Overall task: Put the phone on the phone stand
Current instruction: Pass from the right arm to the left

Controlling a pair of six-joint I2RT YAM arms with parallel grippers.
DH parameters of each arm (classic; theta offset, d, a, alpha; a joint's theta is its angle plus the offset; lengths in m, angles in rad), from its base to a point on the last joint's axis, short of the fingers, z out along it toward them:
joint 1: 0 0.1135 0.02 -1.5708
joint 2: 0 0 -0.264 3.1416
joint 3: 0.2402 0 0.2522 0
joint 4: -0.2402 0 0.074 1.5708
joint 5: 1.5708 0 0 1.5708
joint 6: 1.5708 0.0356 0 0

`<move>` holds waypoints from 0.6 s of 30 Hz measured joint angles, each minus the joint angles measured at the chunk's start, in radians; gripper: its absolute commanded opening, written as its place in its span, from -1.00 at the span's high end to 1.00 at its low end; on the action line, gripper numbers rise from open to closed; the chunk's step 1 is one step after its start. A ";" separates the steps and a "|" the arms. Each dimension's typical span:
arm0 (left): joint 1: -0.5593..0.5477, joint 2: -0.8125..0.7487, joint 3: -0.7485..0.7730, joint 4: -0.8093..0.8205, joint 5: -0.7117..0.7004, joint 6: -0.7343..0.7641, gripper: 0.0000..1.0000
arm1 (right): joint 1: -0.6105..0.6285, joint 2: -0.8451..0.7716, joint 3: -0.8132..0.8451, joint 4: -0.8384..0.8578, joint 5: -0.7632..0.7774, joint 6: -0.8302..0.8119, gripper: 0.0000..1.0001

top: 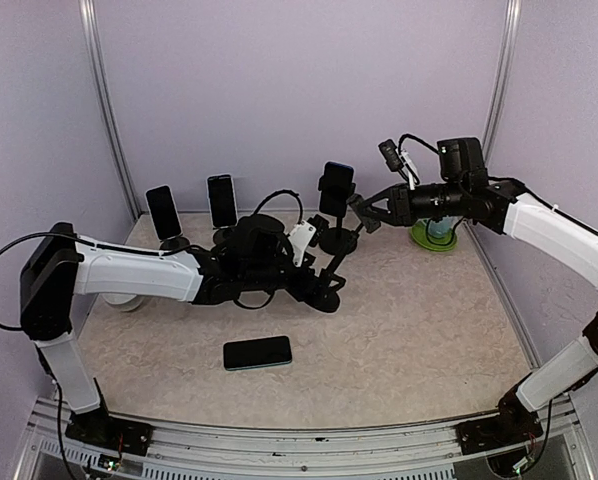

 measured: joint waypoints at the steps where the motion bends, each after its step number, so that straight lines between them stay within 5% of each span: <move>1: 0.000 0.005 0.006 -0.003 -0.005 0.002 -0.89 | 0.005 0.000 0.000 0.002 -0.003 0.002 1.00; 5: 0.000 0.018 0.025 -0.007 -0.018 0.014 -0.71 | 0.018 0.000 0.000 0.016 -0.013 0.010 1.00; 10: 0.000 0.027 0.032 -0.009 -0.024 0.022 -0.26 | 0.033 0.000 0.000 0.027 -0.032 0.021 1.00; 16: -0.004 0.034 0.034 -0.008 -0.008 0.037 0.85 | 0.040 0.000 0.000 0.035 -0.044 0.029 1.00; 18: -0.008 0.034 0.034 -0.005 0.010 0.060 1.00 | 0.042 0.000 0.000 0.047 -0.039 0.029 1.00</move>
